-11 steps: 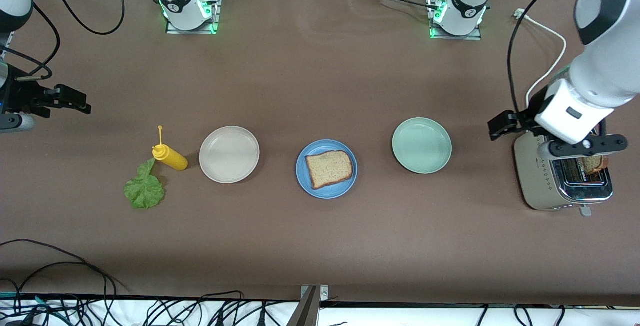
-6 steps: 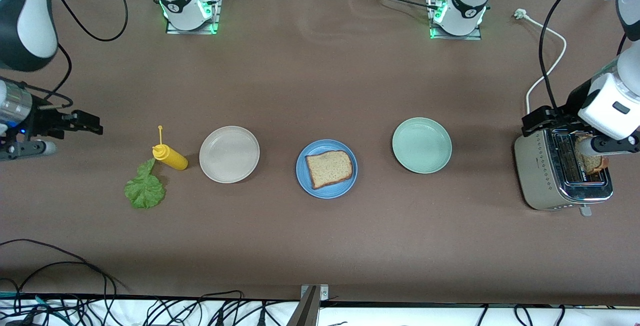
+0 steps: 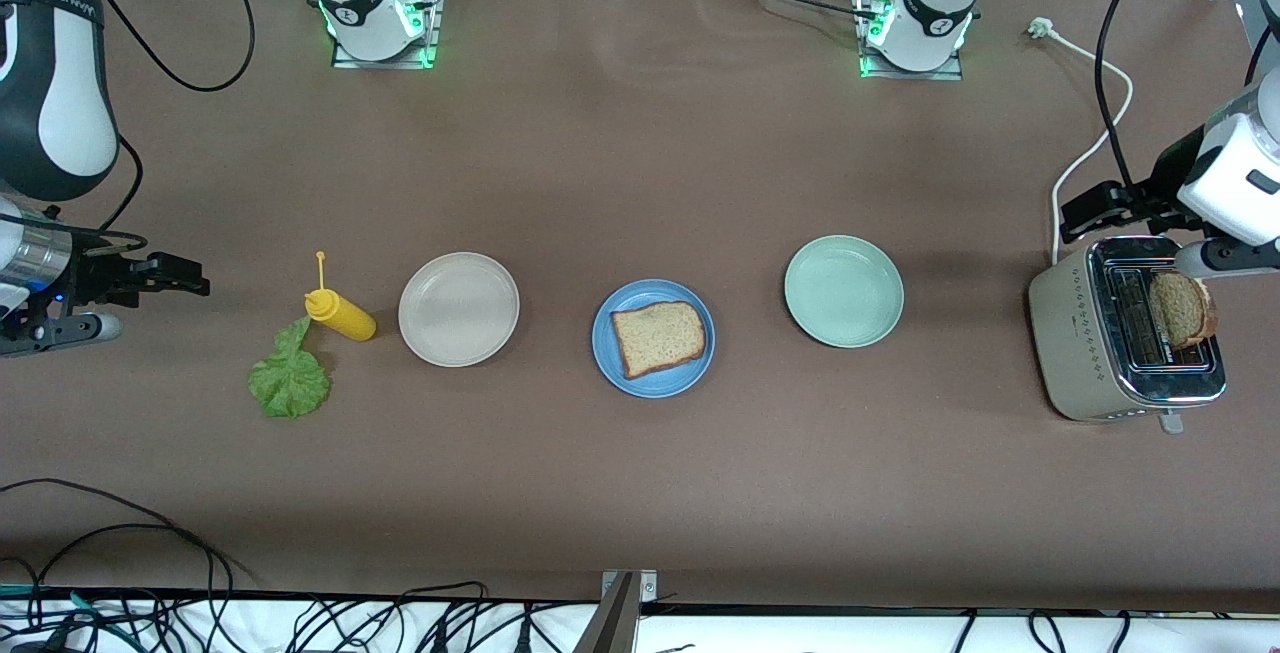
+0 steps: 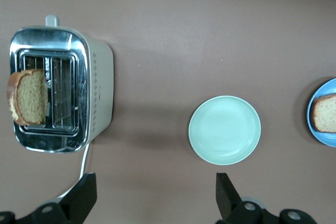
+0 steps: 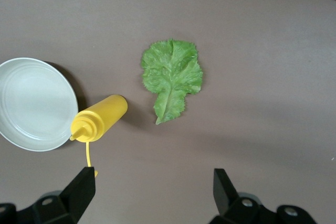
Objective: Make sandwich in blue plate with both arms
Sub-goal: 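Reach the right gripper down to the green lettuce leaf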
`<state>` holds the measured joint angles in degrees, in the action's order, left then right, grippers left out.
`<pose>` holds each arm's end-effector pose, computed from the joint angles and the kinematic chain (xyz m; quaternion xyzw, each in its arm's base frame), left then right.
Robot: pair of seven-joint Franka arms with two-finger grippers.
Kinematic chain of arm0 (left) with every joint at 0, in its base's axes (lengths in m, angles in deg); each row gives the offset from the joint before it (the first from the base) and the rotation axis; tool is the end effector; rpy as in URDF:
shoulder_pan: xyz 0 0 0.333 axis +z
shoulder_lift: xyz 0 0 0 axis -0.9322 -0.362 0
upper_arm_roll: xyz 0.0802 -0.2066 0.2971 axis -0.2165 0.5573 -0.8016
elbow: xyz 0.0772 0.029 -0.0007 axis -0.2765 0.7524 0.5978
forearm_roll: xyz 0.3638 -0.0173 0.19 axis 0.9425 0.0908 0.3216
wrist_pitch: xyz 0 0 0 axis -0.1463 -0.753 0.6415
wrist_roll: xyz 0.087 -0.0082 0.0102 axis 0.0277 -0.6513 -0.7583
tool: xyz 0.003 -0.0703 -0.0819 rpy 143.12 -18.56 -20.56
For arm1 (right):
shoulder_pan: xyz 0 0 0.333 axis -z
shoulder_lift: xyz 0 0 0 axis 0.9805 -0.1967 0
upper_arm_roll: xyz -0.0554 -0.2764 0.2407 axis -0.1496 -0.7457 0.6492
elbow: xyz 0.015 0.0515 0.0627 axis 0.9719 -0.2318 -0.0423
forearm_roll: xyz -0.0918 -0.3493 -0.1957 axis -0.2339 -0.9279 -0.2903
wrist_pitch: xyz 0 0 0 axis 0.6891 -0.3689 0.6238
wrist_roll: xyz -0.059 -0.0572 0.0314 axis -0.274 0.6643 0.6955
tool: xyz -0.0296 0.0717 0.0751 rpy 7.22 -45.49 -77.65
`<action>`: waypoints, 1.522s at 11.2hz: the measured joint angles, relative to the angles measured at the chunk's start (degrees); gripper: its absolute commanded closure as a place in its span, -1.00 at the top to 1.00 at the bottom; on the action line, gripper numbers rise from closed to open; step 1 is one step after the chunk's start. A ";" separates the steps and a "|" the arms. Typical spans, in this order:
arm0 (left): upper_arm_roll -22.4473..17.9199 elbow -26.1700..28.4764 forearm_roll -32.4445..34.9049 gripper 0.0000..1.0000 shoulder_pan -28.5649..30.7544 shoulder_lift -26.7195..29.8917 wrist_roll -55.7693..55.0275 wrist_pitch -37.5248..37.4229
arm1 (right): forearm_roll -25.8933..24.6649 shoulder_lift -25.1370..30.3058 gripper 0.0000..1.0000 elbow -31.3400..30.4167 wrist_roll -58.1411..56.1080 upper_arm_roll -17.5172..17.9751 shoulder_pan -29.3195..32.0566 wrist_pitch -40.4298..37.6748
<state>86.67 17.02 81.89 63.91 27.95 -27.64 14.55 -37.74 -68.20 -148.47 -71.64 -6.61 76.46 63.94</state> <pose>0.6239 -0.0280 0.6463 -0.9981 -0.0548 0.0259 0.0066 0.6786 -0.0682 0.4874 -0.9956 -0.0836 0.0337 0.0266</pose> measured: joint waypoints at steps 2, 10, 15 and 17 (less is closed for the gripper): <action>-0.02 2.78 0.00 1.00 0.25 2.20 0.09 0.00 | 0.02 -0.10 1.00 0.01 0.00 0.04 -0.03 0.03; 0.43 5.81 0.00 1.00 0.17 4.59 0.13 0.04 | 0.03 -5.92 1.00 0.57 -0.04 0.35 -0.74 6.22; 0.49 5.85 0.00 1.00 0.10 4.66 0.13 0.08 | 0.71 -14.28 1.00 -0.43 -2.05 0.42 -0.60 19.57; 0.51 5.85 0.00 1.00 0.09 4.66 0.13 0.08 | 3.43 -16.66 1.00 -0.81 -3.99 1.27 0.02 22.98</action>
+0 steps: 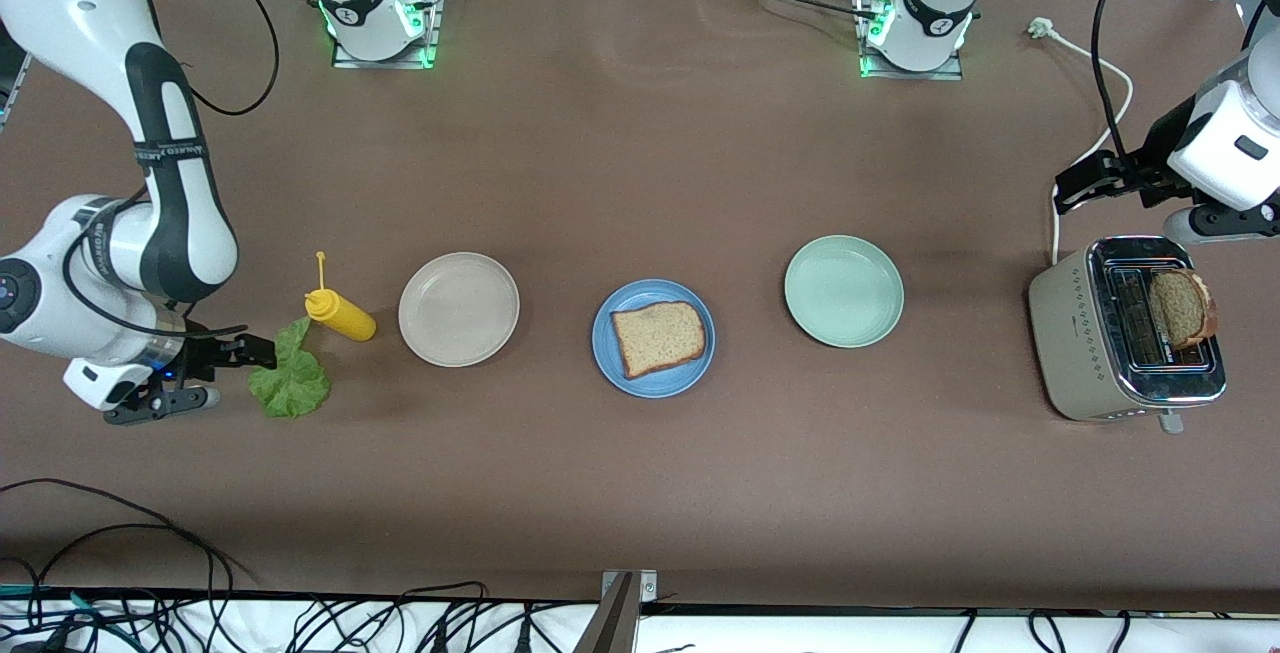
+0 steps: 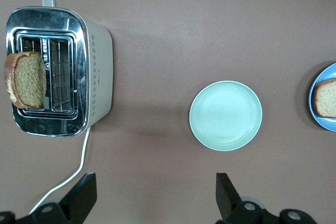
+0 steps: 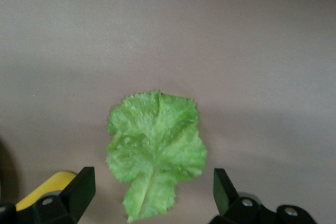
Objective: Make sandwich in blue plate with both arms
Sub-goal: 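Reach the right gripper down to the green lettuce leaf, then close the right gripper on the lettuce leaf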
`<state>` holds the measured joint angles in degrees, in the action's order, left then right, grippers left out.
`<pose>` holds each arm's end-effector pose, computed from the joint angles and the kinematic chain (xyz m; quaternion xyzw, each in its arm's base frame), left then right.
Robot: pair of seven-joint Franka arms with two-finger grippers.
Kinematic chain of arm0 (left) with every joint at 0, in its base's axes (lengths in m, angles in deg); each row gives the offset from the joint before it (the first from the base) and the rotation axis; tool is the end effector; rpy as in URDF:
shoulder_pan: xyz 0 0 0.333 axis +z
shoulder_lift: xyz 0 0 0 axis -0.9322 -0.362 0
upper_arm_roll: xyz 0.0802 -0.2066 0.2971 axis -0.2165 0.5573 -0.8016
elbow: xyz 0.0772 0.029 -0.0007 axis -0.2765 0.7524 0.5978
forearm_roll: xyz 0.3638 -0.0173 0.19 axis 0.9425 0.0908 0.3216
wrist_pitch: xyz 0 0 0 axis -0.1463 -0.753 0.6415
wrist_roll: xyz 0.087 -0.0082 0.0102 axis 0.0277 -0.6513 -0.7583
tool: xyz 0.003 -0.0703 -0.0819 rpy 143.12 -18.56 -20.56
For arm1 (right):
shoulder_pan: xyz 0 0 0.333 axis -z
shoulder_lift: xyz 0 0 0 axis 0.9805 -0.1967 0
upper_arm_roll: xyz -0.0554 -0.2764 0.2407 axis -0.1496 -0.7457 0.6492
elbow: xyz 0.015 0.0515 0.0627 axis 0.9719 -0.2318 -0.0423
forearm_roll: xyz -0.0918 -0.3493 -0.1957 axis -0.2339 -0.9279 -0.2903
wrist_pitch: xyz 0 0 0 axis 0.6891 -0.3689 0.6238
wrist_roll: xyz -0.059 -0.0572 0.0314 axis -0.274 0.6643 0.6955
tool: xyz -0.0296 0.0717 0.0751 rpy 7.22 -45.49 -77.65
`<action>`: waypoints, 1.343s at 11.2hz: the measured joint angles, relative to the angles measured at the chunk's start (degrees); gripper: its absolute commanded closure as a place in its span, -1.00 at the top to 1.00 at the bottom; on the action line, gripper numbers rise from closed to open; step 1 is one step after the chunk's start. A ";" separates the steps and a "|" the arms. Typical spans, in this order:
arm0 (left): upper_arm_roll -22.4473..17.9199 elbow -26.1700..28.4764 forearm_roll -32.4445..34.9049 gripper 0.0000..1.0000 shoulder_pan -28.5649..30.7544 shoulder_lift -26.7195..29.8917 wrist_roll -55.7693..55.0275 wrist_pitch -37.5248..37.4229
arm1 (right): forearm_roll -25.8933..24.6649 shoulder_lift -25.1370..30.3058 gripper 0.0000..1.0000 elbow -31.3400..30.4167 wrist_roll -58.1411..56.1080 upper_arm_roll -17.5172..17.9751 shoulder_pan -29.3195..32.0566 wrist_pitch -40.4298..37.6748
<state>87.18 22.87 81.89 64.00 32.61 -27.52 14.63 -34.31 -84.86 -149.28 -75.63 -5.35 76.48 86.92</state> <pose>0.5939 -0.0296 0.6463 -0.9981 -0.0502 0.0357 0.0056 0.7396 -0.0596 0.3071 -0.9940 -0.1068 -0.0154 0.0156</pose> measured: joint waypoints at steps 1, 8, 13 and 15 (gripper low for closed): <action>0.00 0.00 0.00 1.00 0.00 0.00 0.00 0.00 | 0.56 -0.99 1.00 -0.07 -0.48 0.50 0.37 1.54; 0.02 0.01 0.00 1.00 0.00 0.01 0.00 0.01 | 0.95 -5.81 1.00 -5.90 -5.12 4.53 4.09 15.60; 0.04 0.01 0.00 1.00 0.00 0.02 0.00 0.01 | 1.04 -5.64 -1.00 -7.15 -5.74 5.20 4.45 16.99; 0.05 0.01 0.00 1.00 0.00 0.02 0.00 0.01 | 1.07 -5.36 -1.00 -6.90 -5.78 5.59 4.44 14.86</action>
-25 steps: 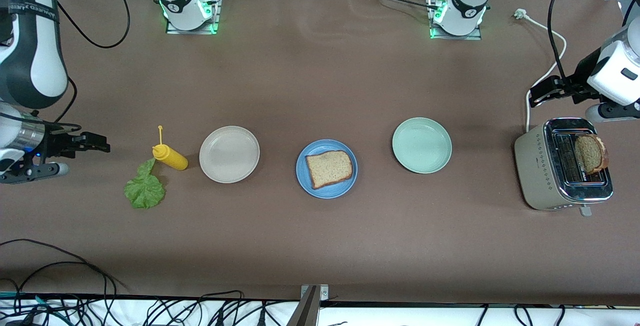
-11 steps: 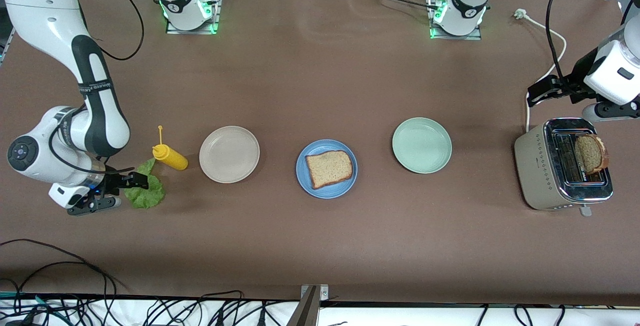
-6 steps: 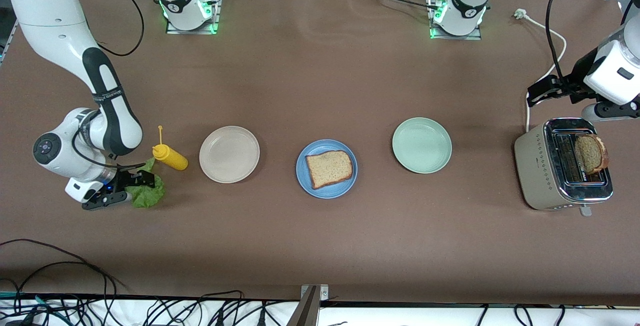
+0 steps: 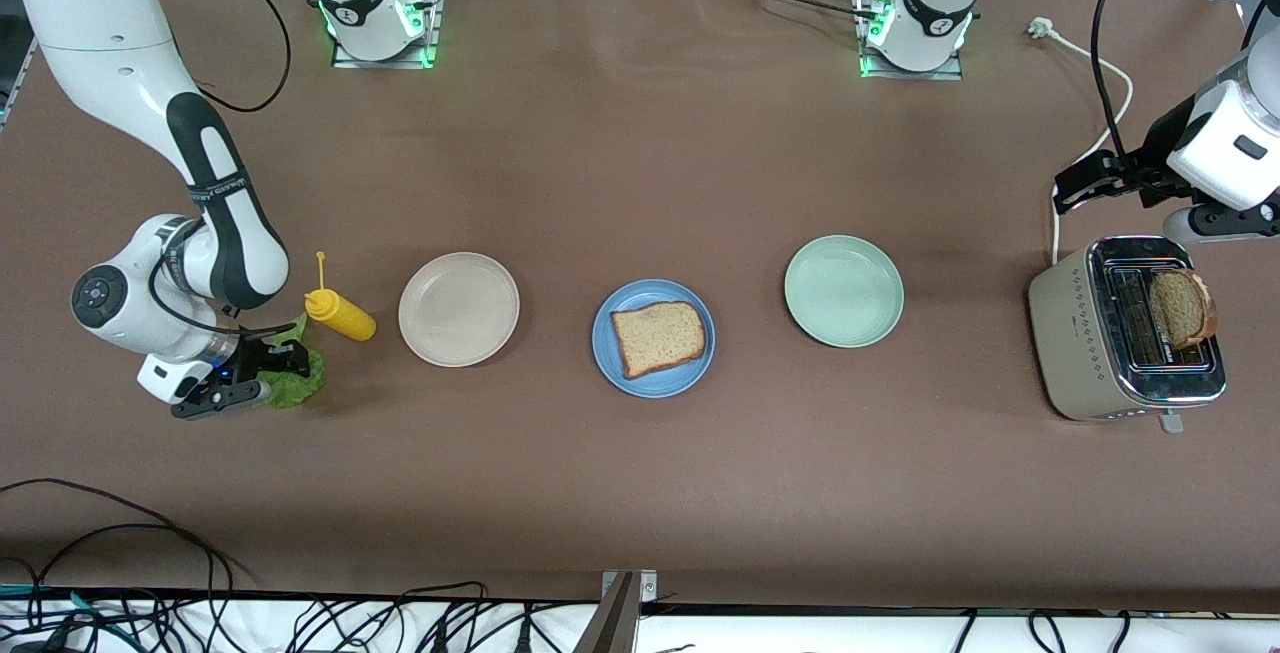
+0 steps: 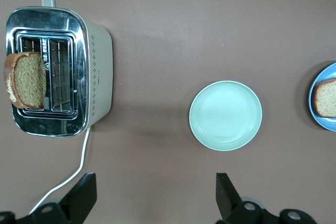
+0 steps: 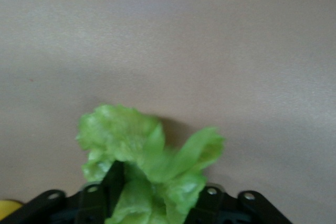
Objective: Make sandwich in blue plate with both arms
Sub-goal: 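Close the right gripper on the lettuce leaf, then lift the lettuce and carry it toward the blue plate with the right gripper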
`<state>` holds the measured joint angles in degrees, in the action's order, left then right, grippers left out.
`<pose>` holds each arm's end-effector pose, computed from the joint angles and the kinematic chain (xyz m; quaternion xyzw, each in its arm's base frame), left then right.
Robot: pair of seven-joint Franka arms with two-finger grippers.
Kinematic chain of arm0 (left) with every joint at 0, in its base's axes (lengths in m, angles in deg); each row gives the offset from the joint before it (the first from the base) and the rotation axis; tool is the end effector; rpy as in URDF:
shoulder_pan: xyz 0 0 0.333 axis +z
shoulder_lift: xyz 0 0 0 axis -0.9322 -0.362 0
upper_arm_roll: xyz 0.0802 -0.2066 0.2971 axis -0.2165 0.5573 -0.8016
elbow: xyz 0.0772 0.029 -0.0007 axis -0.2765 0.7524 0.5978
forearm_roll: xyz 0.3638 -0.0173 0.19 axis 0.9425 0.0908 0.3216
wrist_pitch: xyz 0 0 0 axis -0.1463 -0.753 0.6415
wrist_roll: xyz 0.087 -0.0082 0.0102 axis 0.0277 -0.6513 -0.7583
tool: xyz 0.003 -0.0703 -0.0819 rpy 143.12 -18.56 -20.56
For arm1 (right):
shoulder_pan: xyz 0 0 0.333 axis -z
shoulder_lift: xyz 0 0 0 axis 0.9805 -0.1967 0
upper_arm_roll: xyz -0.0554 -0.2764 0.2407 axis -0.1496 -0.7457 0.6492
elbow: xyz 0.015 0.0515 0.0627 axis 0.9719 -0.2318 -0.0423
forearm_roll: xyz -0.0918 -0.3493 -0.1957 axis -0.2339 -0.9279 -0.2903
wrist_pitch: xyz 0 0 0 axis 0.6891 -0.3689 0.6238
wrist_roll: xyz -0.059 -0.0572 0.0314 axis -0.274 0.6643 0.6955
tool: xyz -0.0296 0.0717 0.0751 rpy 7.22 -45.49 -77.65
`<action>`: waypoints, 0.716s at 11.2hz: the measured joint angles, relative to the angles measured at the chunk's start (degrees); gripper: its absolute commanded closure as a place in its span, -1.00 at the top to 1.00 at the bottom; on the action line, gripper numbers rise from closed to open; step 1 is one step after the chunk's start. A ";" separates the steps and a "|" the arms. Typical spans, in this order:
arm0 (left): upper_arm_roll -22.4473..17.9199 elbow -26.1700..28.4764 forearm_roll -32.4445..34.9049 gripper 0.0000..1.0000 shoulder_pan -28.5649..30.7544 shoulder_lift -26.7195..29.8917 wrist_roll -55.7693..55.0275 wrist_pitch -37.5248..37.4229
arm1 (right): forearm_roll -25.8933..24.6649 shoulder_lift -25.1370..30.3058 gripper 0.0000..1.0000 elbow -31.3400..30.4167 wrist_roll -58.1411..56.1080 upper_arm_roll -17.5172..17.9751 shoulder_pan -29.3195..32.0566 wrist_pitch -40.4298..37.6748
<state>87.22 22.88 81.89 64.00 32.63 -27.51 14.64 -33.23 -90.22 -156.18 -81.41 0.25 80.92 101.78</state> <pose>0.5938 -0.0300 0.6464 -0.9981 -0.0498 0.0356 0.0055 0.7202 -0.0617 0.2059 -0.9891 -0.1390 -0.0401 0.0279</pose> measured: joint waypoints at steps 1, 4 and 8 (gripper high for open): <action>0.00 0.00 0.00 1.00 0.00 0.00 0.00 0.00 | 0.09 0.25 -1.00 0.29 0.00 0.12 0.00 -1.20; -0.01 0.00 0.00 1.00 0.00 0.00 0.00 0.03 | 1.94 1.59 -1.00 1.12 -0.07 0.14 0.06 -6.84; -0.02 0.00 0.00 1.00 0.01 0.04 0.00 0.05 | 2.99 6.14 -1.00 3.82 -0.45 0.17 0.05 -16.15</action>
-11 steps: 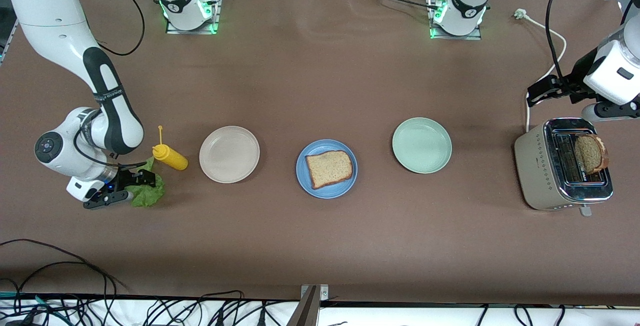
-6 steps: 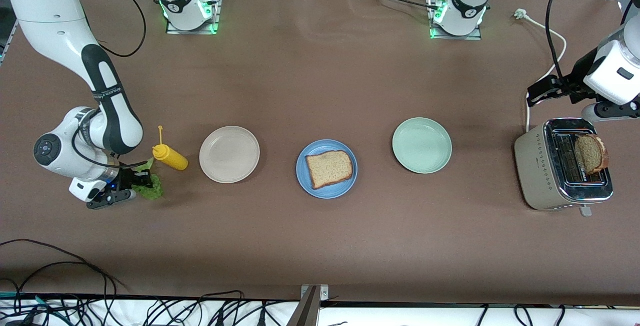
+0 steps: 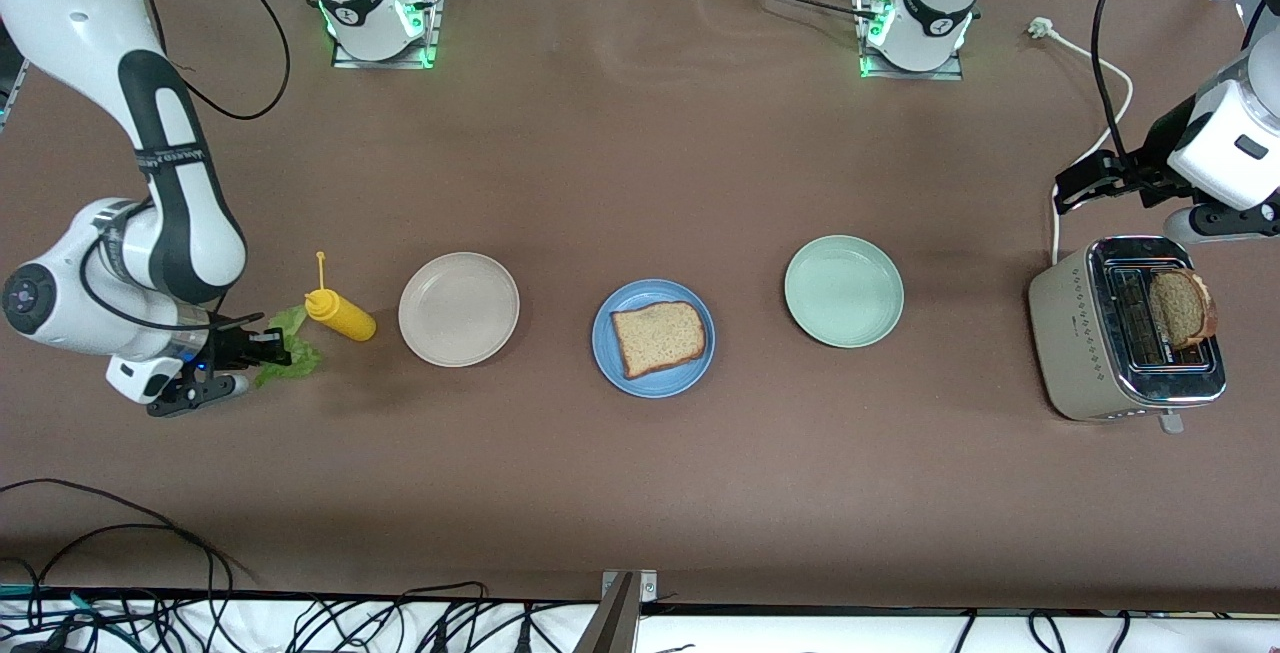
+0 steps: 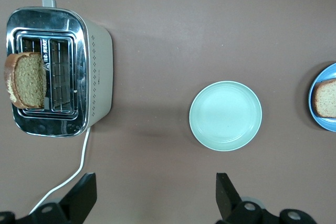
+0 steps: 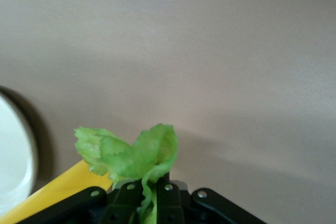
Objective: Make sandwich in blue plate with both arms
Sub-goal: 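Lift the lettuce and carry it toward the blue plate with the right gripper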
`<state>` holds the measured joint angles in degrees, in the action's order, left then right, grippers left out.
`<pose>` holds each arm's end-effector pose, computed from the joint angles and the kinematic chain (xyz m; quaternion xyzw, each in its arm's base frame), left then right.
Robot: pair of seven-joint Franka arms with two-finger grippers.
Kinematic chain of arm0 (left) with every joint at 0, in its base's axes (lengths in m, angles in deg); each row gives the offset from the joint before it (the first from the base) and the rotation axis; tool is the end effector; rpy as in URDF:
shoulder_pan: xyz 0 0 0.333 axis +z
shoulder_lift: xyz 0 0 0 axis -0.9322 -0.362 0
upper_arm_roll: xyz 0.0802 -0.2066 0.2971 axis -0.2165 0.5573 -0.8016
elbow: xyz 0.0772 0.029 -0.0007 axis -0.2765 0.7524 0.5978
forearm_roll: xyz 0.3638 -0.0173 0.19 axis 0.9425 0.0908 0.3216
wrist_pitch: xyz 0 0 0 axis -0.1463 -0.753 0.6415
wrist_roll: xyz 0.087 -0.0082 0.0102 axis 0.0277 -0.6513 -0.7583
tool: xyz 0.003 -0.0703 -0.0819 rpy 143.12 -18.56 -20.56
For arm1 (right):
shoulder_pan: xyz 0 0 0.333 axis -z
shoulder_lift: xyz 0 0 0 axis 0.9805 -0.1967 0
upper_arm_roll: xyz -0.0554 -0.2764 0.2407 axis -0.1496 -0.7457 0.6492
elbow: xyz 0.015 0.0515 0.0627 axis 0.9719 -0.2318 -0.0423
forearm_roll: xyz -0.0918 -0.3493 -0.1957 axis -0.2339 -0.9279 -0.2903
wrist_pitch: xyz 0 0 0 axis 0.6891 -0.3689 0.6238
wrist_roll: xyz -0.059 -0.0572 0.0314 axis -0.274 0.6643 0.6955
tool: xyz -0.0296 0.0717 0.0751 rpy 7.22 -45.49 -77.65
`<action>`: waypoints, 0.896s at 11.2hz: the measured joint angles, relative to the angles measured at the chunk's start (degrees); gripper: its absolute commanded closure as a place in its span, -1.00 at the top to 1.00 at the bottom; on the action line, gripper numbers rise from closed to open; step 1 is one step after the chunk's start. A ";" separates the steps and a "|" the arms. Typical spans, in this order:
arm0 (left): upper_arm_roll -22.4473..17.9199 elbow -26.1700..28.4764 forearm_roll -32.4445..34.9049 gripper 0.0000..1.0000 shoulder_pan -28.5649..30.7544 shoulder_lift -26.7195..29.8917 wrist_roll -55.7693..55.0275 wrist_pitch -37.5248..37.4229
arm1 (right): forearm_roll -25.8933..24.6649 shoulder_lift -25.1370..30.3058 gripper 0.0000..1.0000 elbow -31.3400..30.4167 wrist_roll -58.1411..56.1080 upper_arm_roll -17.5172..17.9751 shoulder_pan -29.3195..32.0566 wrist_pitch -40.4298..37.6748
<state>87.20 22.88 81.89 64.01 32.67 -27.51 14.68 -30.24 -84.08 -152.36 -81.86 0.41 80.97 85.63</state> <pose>0.5936 -0.0297 0.6469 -0.9981 -0.0500 0.0349 0.0054 0.7226 -0.0518 0.2878 -0.9872 -0.1387 0.0008 0.0789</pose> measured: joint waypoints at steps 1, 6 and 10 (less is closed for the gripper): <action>0.00 0.02 0.00 1.00 0.00 0.06 0.00 0.00 | 0.00 1.22 -1.00 0.33 -0.44 0.03 -0.01 -1.91; -0.01 0.31 0.00 1.00 0.00 0.91 0.00 0.00 | -0.32 5.55 -1.00 4.62 -1.26 0.16 -0.04 -13.45; -0.01 0.95 0.00 1.00 0.00 1.39 0.00 0.00 | -0.34 8.21 -1.00 7.41 -1.25 0.20 -0.17 -21.21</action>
<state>87.19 23.83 81.89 64.01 34.06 -27.51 14.68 -30.58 -75.87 -144.96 -83.10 0.61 80.81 64.42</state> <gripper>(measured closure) 0.000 0.903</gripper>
